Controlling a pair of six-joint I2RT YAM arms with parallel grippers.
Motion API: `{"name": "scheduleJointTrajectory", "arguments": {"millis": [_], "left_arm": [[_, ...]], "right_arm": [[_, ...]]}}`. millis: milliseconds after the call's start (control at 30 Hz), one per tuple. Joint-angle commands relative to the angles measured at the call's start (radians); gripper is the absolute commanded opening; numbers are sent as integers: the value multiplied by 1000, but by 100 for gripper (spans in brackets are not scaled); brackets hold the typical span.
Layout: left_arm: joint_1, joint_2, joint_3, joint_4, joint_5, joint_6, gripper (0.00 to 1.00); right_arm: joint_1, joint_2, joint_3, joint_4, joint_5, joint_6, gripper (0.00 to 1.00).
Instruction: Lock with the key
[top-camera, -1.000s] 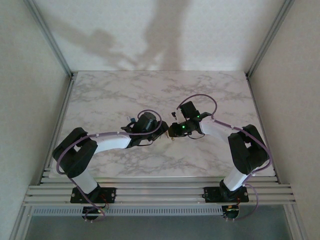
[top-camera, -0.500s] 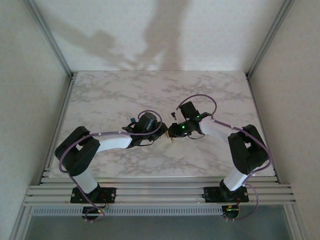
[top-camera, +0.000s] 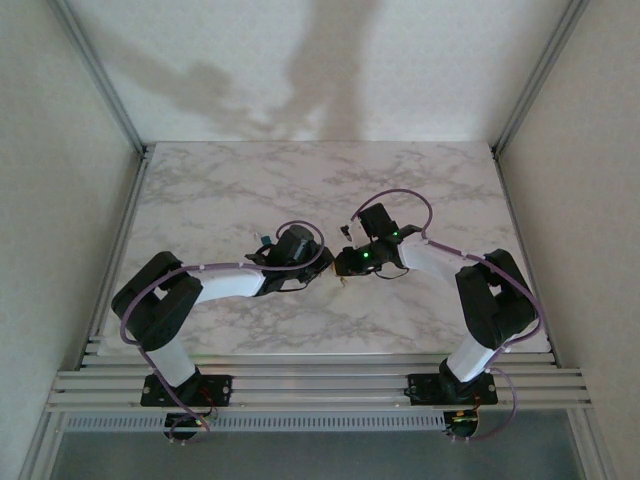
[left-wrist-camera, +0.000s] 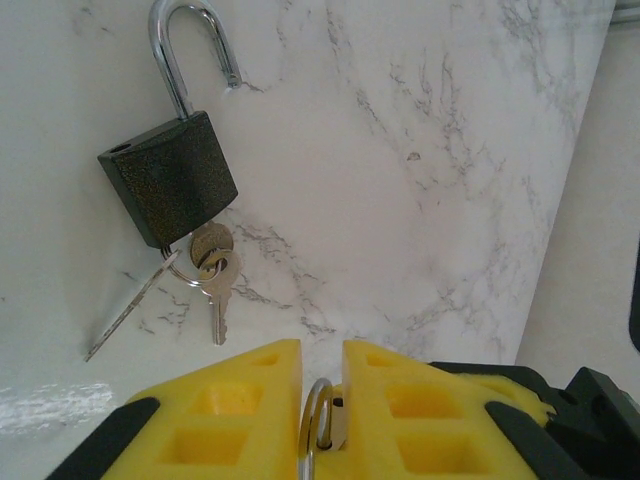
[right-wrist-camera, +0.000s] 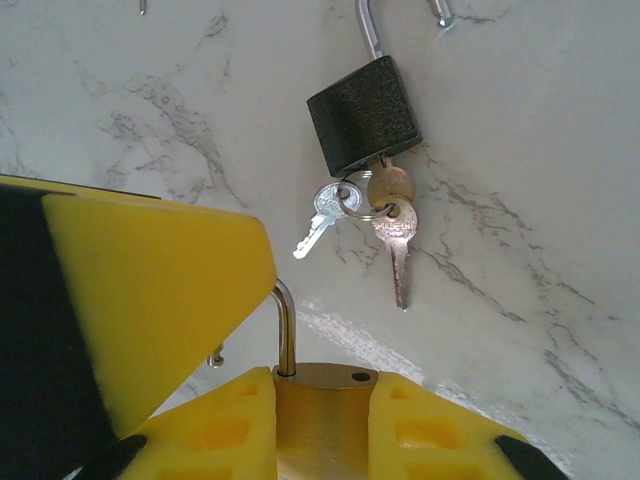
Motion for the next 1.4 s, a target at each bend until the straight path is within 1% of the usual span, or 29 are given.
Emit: {"name": "scheduleJointTrajectory", "arguments": {"millis": [0, 233, 500, 667, 833, 900, 967, 1067, 1267, 1367], "left_arm": [[-8, 21, 20, 9, 6, -5, 16], [-8, 22, 19, 8, 9, -7, 12], [-8, 24, 17, 3, 4, -7, 12], [-8, 25, 19, 0, 2, -8, 11], [-8, 25, 26, -13, 0, -6, 5], [-8, 23, 28, -18, -1, -2, 0], [-8, 22, 30, -25, -4, -2, 0], [-7, 14, 29, -39, -16, 0, 0], [-8, -44, 3, -68, -86, 0, 0], [-8, -72, -9, -69, -110, 0, 0]], "right_arm": [[12, -5, 3, 8, -30, -16, 21], [14, -5, 4, 6, -33, -16, 20], [15, -9, 3, 9, -39, -16, 20], [16, -11, 2, 10, -43, -17, 19], [17, -13, 2, 10, -43, -18, 19], [17, -13, 2, 11, -43, -18, 19], [17, -13, 2, 10, -43, -18, 19], [17, -16, 0, 12, -45, -19, 21], [16, -28, -7, 21, -54, -24, 27], [17, -26, -7, 24, -64, -26, 28]]}}
